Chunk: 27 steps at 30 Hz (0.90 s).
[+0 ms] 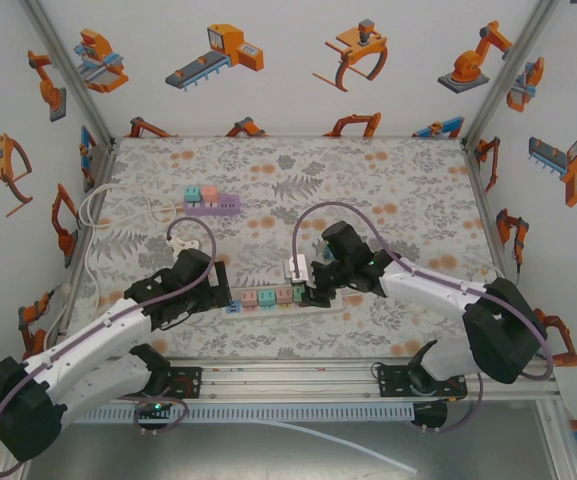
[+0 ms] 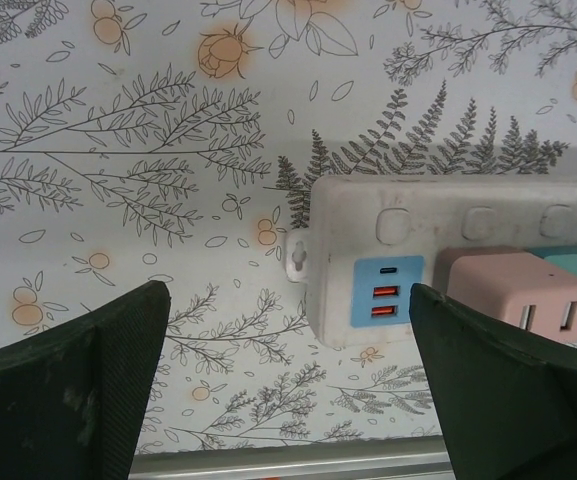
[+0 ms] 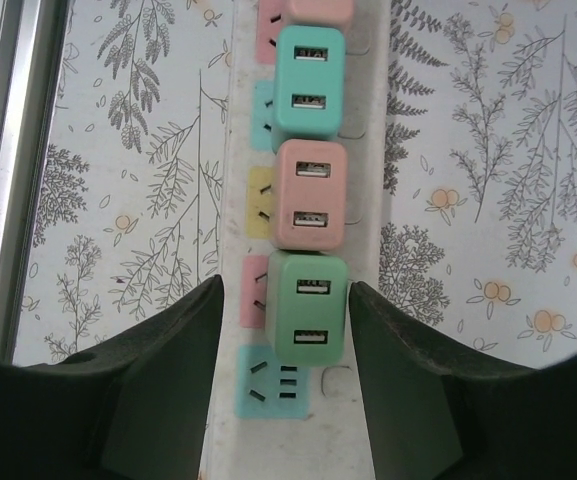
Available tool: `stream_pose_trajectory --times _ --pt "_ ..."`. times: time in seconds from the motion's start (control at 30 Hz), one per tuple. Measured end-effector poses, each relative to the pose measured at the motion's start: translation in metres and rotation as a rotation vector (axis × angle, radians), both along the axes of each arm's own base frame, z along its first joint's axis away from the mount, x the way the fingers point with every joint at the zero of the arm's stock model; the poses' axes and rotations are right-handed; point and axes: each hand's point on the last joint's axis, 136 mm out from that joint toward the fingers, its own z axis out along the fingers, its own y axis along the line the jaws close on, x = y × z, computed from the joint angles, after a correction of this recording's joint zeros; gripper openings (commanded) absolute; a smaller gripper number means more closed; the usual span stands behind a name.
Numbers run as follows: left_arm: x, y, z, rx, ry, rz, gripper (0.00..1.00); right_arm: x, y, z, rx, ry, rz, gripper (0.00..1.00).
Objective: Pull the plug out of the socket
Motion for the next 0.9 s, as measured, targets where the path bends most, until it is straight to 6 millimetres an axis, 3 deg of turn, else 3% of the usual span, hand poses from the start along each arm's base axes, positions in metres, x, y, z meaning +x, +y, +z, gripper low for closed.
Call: stream_pose_trajectory --times 0.33,0.57,0.7,0.9 --pt "0.003 -0.01 -0.025 0.013 0.077 -0.015 0.75 0.003 0.002 -0.008 -0.024 -0.006 0.003 0.41" --pt "0.007 -0.017 -0.028 -0.01 0.082 -0.014 0.7 0.005 0.003 -0.011 -0.038 0.001 0.002 0.34" --pt "0.007 -0.02 -0.028 -0.026 0.089 -0.017 0.63 0.007 0.003 -0.01 -0.048 0.014 -0.008 0.31" --pt "0.007 -0.023 -0.027 -0.039 0.09 -0.025 0.6 0.01 0.004 -0.009 -0.061 0.013 -0.022 0.18"
